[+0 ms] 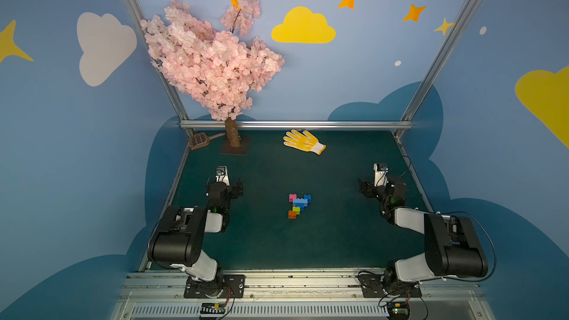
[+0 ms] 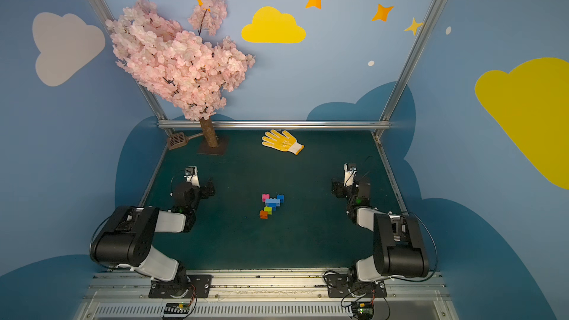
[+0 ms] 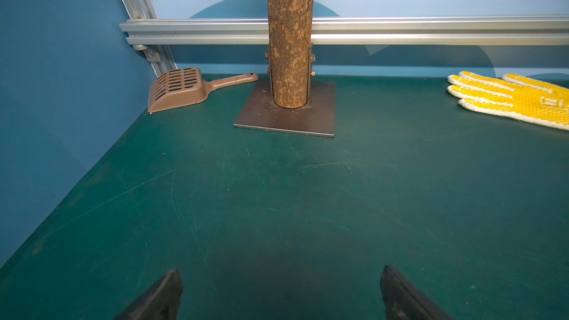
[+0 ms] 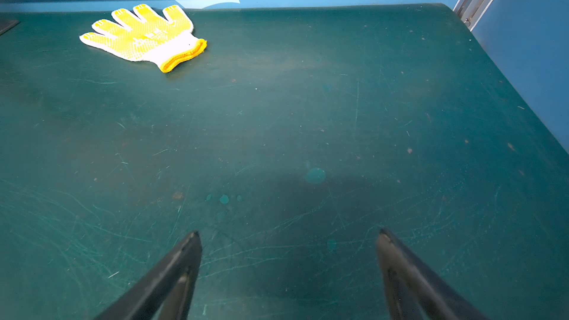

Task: Assemble the letter y with lego
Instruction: Reset both arms

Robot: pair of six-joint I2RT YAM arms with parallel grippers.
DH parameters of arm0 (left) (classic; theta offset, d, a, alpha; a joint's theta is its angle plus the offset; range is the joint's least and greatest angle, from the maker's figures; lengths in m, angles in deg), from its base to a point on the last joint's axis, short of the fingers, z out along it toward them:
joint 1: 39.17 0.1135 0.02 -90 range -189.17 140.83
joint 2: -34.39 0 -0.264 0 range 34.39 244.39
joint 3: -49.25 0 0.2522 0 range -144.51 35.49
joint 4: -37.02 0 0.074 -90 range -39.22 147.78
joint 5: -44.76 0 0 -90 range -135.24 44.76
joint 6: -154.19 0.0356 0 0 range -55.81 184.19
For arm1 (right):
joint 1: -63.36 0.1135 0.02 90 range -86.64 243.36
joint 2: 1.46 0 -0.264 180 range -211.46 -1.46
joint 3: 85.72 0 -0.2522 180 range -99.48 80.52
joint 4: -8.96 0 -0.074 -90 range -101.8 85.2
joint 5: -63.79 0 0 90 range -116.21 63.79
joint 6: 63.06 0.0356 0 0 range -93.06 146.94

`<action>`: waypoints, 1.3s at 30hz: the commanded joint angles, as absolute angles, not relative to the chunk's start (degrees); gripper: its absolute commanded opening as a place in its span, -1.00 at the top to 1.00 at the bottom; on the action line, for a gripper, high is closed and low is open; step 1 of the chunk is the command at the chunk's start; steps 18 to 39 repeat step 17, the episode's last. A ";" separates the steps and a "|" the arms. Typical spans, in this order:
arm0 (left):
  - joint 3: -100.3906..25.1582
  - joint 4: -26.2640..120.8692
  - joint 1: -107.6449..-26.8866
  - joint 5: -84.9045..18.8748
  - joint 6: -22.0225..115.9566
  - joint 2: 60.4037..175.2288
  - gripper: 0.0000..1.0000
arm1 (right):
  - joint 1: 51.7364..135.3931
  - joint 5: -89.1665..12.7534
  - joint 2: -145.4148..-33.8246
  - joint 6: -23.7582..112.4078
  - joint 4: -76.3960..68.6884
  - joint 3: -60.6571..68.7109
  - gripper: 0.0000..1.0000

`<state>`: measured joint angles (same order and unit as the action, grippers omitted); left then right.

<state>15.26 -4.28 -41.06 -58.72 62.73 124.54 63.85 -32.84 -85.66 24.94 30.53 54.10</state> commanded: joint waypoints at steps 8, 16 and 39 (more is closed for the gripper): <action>14.96 -4.83 -40.50 -57.25 62.68 125.12 -1.00 | 64.03 -32.63 -85.90 24.56 29.83 53.85 -0.78; 15.18 -4.76 -39.96 -56.41 62.43 124.91 -1.00 | 64.03 -32.58 -85.91 24.56 29.82 53.89 -0.78; 15.19 -4.76 -39.94 -56.40 62.43 124.86 -1.00 | 64.05 -32.62 -85.94 24.57 29.85 53.84 -0.78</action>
